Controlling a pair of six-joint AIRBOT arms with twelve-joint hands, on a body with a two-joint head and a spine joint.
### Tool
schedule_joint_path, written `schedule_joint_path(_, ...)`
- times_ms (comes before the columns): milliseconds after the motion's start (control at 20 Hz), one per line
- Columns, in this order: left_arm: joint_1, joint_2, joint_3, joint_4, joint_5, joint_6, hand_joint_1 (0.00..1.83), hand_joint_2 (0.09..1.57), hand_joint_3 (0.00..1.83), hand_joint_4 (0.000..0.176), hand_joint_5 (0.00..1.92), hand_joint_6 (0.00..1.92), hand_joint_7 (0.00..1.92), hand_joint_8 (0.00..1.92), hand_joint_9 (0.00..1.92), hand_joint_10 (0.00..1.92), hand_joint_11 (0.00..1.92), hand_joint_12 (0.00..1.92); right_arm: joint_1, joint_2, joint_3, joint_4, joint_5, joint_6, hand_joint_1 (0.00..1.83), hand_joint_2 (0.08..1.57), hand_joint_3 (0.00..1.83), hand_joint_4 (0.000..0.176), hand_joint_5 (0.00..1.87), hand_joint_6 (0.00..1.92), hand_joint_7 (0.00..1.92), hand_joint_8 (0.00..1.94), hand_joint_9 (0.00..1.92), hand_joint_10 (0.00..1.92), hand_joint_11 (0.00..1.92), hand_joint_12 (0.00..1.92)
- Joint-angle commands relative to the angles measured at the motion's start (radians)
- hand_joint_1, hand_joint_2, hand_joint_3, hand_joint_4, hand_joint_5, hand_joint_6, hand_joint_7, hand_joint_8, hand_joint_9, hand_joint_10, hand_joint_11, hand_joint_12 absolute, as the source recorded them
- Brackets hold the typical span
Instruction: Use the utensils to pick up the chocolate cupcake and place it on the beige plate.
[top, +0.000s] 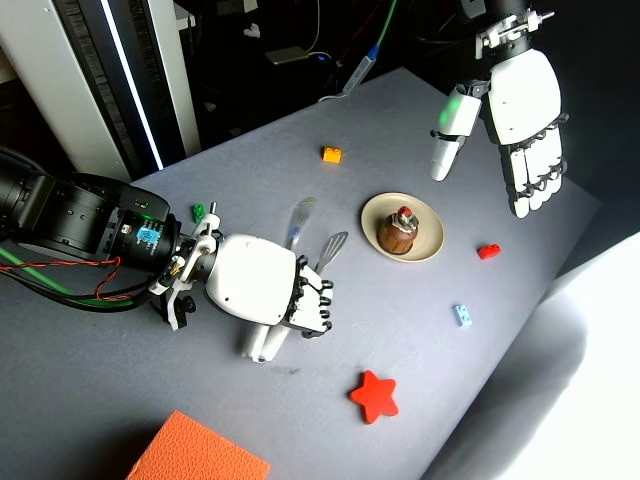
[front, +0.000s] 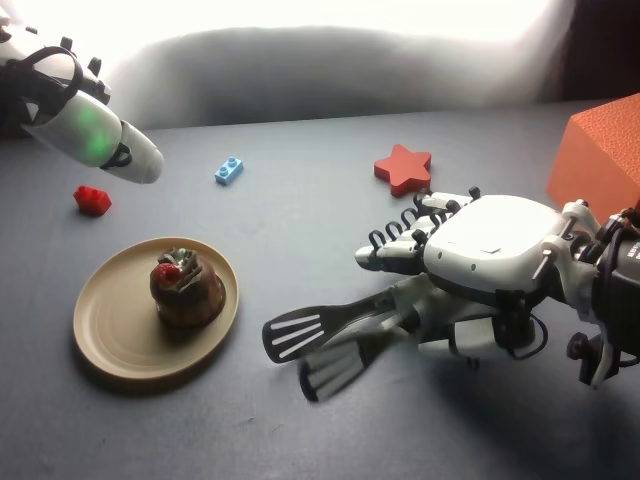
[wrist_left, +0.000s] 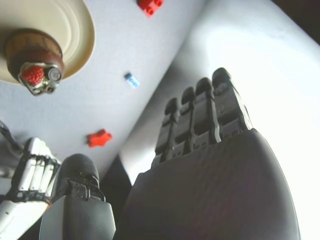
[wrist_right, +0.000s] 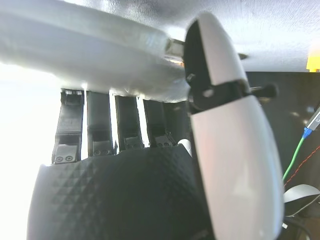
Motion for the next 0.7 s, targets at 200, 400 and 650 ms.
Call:
schedule_joint_path(200, -0.006, 0.009, 0.003, 0.06, -0.043, 0.001, 0.06, 1.09, 0.0, 0.0, 0.0, 0.0, 0.0, 0.0, 0.0, 0.0, 0.0, 0.01, 0.018, 0.063, -0.027, -0.008, 0.049, -0.009, 0.44, 0.97, 0.0, 0.0, 0.04, 0.0, 0.04, 0.0, 0.05, 0.0, 0.0, 0.37)
schedule_joint_path(400, -0.006, 0.009, 0.003, 0.06, -0.043, 0.001, 0.06, 1.08, 0.0, 0.0, 0.01, 0.0, 0.01, 0.0, 0.01, 0.0, 0.02, 0.03, 0.067, 0.21, -0.132, -0.008, 0.035, -0.054, 0.17, 0.87, 0.0, 0.0, 0.0, 0.0, 0.0, 0.0, 0.0, 0.0, 0.0, 0.24)
schedule_joint_path(650, -0.002, 0.015, -0.001, 0.067, -0.042, -0.001, 0.05, 1.08, 0.0, 0.0, 0.03, 0.01, 0.02, 0.01, 0.01, 0.0, 0.0, 0.0, 0.182, 0.394, -0.231, -0.008, -0.055, -0.112, 0.11, 0.85, 0.0, 0.0, 0.02, 0.0, 0.02, 0.0, 0.01, 0.0, 0.0, 0.3)
